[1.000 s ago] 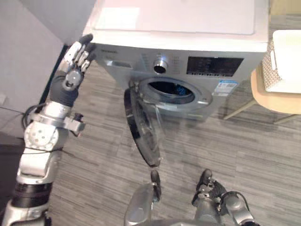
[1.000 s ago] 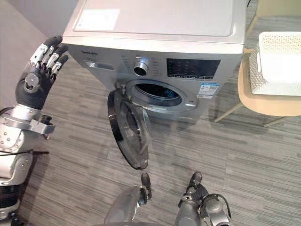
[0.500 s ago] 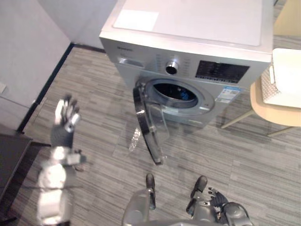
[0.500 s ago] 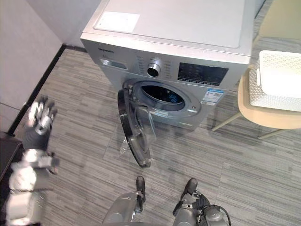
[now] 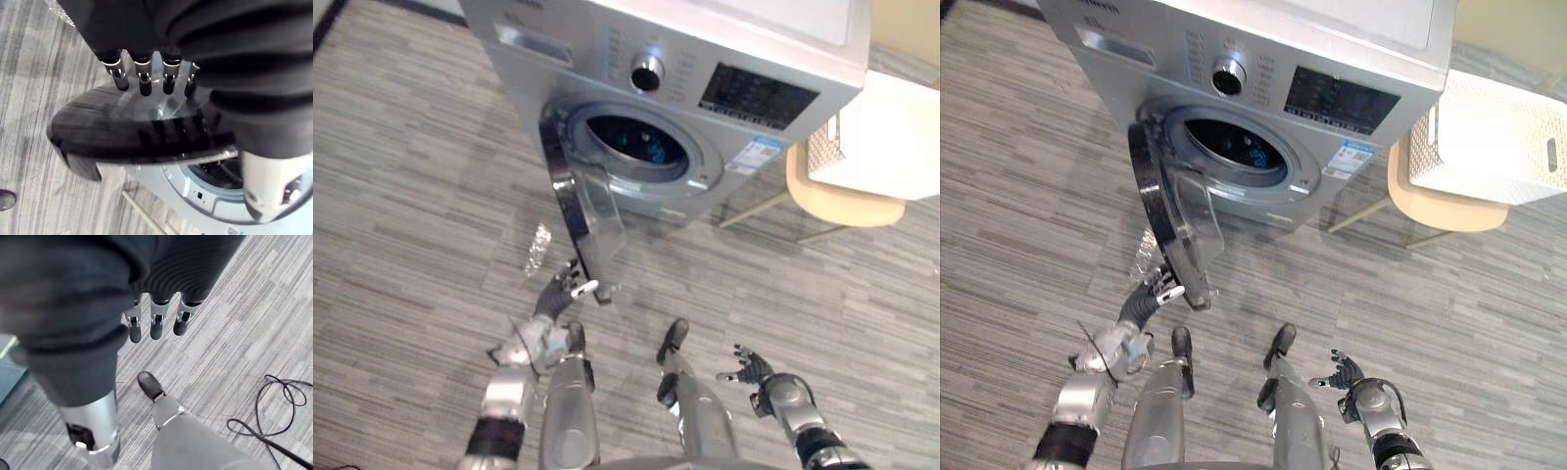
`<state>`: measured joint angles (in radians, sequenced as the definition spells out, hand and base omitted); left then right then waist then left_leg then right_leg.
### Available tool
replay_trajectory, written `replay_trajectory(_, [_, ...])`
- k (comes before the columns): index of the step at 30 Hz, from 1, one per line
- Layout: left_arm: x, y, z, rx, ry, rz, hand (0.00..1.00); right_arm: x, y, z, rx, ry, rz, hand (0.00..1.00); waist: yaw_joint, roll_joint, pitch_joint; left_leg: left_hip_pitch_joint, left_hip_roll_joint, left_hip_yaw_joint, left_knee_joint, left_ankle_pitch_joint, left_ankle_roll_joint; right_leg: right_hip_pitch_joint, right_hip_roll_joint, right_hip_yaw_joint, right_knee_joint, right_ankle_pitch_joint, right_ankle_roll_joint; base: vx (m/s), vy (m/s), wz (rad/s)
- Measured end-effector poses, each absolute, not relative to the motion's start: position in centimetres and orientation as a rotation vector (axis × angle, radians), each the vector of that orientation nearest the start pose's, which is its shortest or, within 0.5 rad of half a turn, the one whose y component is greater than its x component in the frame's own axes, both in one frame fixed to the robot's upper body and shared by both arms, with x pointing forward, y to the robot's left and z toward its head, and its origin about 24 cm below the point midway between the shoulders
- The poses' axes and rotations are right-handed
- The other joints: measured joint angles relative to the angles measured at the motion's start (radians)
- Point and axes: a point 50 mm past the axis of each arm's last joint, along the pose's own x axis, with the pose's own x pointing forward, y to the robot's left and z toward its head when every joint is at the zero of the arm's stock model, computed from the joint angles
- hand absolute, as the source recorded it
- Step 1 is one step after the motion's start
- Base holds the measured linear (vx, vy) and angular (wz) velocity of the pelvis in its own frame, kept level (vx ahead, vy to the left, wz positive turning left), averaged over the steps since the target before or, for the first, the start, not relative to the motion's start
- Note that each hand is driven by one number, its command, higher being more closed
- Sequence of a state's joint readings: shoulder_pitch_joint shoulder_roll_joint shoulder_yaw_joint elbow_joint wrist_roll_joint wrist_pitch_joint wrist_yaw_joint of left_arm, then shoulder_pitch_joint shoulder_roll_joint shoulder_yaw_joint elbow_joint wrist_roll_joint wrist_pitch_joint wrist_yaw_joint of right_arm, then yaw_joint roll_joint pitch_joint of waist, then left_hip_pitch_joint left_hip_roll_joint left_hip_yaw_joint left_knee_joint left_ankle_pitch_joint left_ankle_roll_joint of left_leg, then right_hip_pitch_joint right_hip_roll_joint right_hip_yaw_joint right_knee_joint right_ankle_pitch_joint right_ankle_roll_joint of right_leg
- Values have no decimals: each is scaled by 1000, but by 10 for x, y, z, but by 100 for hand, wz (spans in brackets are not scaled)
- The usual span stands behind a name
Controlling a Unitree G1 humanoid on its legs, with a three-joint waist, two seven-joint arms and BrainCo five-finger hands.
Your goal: Pick up the laundry basket with both hands and put the clothes into the washing machine.
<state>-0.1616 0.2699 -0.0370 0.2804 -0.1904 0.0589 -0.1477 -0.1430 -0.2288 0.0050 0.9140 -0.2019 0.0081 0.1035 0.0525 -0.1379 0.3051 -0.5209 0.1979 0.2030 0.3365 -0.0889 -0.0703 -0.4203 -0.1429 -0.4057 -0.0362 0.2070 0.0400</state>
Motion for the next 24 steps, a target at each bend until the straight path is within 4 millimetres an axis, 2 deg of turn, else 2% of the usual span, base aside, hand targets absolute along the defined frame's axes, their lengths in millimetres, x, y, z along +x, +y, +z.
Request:
replay_trajectory(1, [299, 200, 34, 106, 165, -141, 0, 219, -215, -99, -389, 760, 120, 0, -20, -20, 23, -13, 12, 5, 15, 2, -3, -8, 7, 5, -17, 20, -9, -39, -3, -20])
replay_trajectory(3, [318, 209, 50, 130, 135, -120, 0, 230, -211, -88, -406, 690, 137, 0, -26, -43, 38, -35, 17, 14, 33, 2, -3, -26, 15, 19, -24, 36, -12, -43, 6, -24])
replay_trajectory(4, [334, 213, 67, 158, 104, -93, 0, 239, -210, -77, -413, 631, 139, 0, -38, -63, 51, -58, 31, 20, 49, 1, -3, -44, 21, 24, -28, 44, -15, -35, -1, -17])
replay_trajectory(5, [342, 214, 76, 176, 84, -83, 0, 242, -209, -73, -413, 609, 138, 0, -41, -71, 60, -66, 32, 19, 56, 0, -4, -48, 21, 25, -31, 48, -15, -38, 12, -19])
replay_trajectory(7, [364, 215, 116, 227, -12, -47, 0, 253, -205, -60, -399, 526, 139, 0, -56, -111, 93, -105, 39, 22, 79, -1, -4, -80, 30, 33, -38, 65, -22, -46, 29, -14])
replay_trajectory(8, [366, 213, 123, 236, -32, -51, 0, 255, -204, -58, -401, 516, 141, 0, -66, -115, 96, -118, 43, 21, 86, -3, -4, -89, 35, 32, -38, 66, -22, -41, 2, -8])
replay_trajectory(10, [374, 198, 137, 258, -75, -97, 0, 257, -200, -57, -415, 507, 156, 0, -69, -124, 107, -143, 46, 22, 100, -5, -3, -110, 37, 37, -43, 75, -23, -10, 5, -7])
replay_trajectory(14, [379, 137, 165, 184, -203, -274, 0, 259, -192, -54, -429, 476, 196, 0, -88, -122, 112, -182, 59, 25, 134, -25, -2, -131, 39, 52, -61, 92, -15, 0, 39, -12])
replay_trajectory(15, [379, 128, 170, 181, -227, -300, 0, 260, -191, -52, -429, 468, 198, 0, -91, -123, 116, -184, 61, 26, 137, -26, -1, -132, 40, 52, -61, 93, -14, 2, 44, -9])
replay_trajectory(16, [377, 106, 181, 169, -273, -362, 0, 259, -190, -50, -430, 454, 198, 0, -92, -122, 127, -186, 63, 27, 138, -30, -1, -133, 40, 54, -61, 92, -13, 10, 16, -5])
replay_trajectory(17, [375, 96, 186, 158, -294, -389, 0, 259, -190, -49, -429, 448, 198, 0, -92, -122, 129, -188, 63, 28, 139, -31, -1, -136, 40, 54, -61, 91, -12, 17, 15, -7])
replay_trajectory(19, [364, 57, 203, 130, -377, -491, 0, 256, -188, -46, -408, 424, 199, 0, -93, -119, 131, -192, 63, 33, 139, -31, -1, -145, 39, 56, -61, 89, -9, 39, 12, -5])
replay_trajectory(20, [361, 50, 207, 129, -398, -508, 0, 255, -188, -46, -407, 421, 200, 0, -93, -117, 132, -191, 63, 34, 138, -30, -1, -145, 39, 56, -60, 90, -10, 52, 12, -3])
replay_trajectory(21, [353, 32, 216, 140, -453, -545, 0, 252, -187, -45, -404, 410, 204, 0, -92, -114, 134, -187, 63, 38, 136, -30, -1, -144, 39, 57, -60, 90, -11, 39, 8, -3])
replay_trajectory(24, [350, 21, 224, 229, -514, -543, 0, 252, -185, -43, -403, 399, 213, 0, -92, -111, 136, -176, 61, 47, 131, -30, -1, -142, 38, 64, -60, 90, -11, 40, 16, -7])
